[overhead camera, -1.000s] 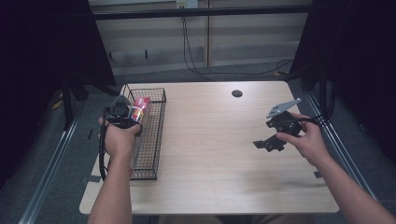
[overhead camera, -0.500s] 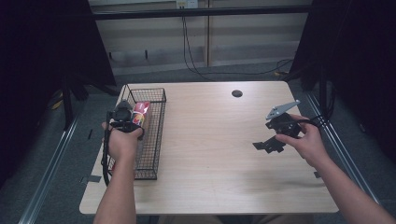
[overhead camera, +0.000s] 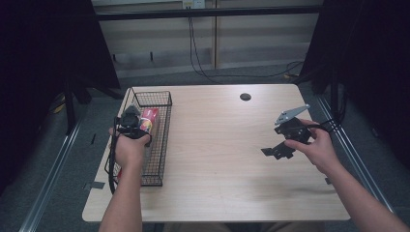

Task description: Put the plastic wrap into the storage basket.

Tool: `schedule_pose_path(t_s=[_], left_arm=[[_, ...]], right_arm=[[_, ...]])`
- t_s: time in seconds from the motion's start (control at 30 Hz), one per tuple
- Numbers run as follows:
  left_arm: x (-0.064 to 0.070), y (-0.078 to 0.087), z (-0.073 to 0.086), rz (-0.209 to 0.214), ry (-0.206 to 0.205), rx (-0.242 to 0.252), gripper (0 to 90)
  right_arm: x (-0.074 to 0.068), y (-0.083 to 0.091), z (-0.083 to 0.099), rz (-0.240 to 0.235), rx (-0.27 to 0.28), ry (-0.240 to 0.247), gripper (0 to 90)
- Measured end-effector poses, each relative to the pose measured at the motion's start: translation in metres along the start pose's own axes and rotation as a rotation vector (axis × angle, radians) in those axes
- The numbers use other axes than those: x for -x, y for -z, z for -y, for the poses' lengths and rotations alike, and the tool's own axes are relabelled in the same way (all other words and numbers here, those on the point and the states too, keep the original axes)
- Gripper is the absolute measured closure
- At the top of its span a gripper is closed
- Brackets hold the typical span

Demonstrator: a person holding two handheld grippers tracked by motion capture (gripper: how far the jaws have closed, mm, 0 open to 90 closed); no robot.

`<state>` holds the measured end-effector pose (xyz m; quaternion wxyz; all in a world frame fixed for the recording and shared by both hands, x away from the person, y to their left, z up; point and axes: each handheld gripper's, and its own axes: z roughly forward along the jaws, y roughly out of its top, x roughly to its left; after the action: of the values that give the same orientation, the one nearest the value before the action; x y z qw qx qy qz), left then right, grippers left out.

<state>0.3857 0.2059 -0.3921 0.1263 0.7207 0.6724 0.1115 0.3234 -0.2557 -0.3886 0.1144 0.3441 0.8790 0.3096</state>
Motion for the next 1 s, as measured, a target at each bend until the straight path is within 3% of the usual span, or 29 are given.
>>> schedule_pose_path(t_s=[0.3,0.5,0.67,1.0], left_arm=[[-0.001,0.001,0.001,0.012,-0.007,0.018,40.6],[-0.001,0.021,-0.007,0.039,-0.039,0.072,29.1],[0.01,0.034,-0.012,0.092,-0.076,0.125,23.0],[0.03,0.047,-0.011,0.216,-0.159,0.22,19.2]], right_arm=[[-0.001,-0.003,-0.001,-0.006,0.0,0.01,4.0],[-0.002,-0.005,-0.002,-0.009,-0.006,0.007,4.0],[-0.003,-0.004,-0.001,-0.01,-0.007,0.005,4.0],[-0.005,-0.006,0.001,-0.012,0.0,0.007,4.0]])
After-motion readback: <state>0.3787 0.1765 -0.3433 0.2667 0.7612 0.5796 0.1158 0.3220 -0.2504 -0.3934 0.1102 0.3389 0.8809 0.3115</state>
